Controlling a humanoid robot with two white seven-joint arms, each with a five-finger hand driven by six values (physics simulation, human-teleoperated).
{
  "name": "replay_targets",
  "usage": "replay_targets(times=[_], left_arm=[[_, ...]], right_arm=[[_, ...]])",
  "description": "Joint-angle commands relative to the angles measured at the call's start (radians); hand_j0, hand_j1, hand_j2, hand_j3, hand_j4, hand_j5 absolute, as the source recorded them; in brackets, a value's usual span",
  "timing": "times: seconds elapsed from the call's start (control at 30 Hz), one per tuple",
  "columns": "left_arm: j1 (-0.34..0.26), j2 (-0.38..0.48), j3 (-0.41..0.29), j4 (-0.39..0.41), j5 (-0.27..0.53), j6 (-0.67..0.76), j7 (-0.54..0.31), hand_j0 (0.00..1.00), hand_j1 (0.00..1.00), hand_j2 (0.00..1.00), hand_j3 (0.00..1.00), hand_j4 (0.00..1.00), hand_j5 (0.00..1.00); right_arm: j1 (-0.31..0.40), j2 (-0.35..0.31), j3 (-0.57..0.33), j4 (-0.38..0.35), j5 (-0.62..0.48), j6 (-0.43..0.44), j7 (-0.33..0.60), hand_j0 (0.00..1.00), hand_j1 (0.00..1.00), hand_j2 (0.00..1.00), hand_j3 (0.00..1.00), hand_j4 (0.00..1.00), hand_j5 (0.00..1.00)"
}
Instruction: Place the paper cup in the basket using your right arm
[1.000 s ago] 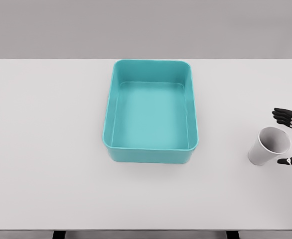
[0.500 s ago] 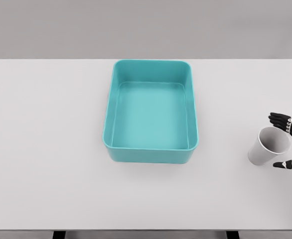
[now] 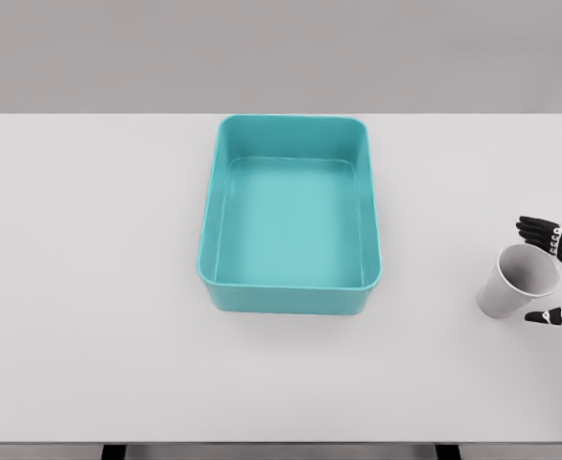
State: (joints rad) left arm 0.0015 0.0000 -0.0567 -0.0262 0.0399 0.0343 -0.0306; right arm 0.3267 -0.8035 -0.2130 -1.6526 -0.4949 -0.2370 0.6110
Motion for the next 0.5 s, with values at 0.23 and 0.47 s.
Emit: replay_targets(times=[0.23, 0.47], left_arm=[[0.0, 0.0, 0.0, 0.0, 0.0, -0.001, 0.0, 1.0, 1.0, 1.0, 1.0, 1.0, 1.0], [0.0, 0.0, 0.0, 0.0, 0.0, -0.001, 0.0, 1.0, 1.0, 1.0, 1.0, 1.0, 1.0]], right_arm=[[-0.003, 0.0, 0.0, 0.014, 0.003, 0.001, 0.0, 1.0, 1.0, 1.0, 1.0, 1.0, 1.0], [-0.014, 0.01, 0.001, 0.014, 0.009, 0.001, 0.0, 1.0, 1.0, 1.0, 1.0, 1.0, 1.0]])
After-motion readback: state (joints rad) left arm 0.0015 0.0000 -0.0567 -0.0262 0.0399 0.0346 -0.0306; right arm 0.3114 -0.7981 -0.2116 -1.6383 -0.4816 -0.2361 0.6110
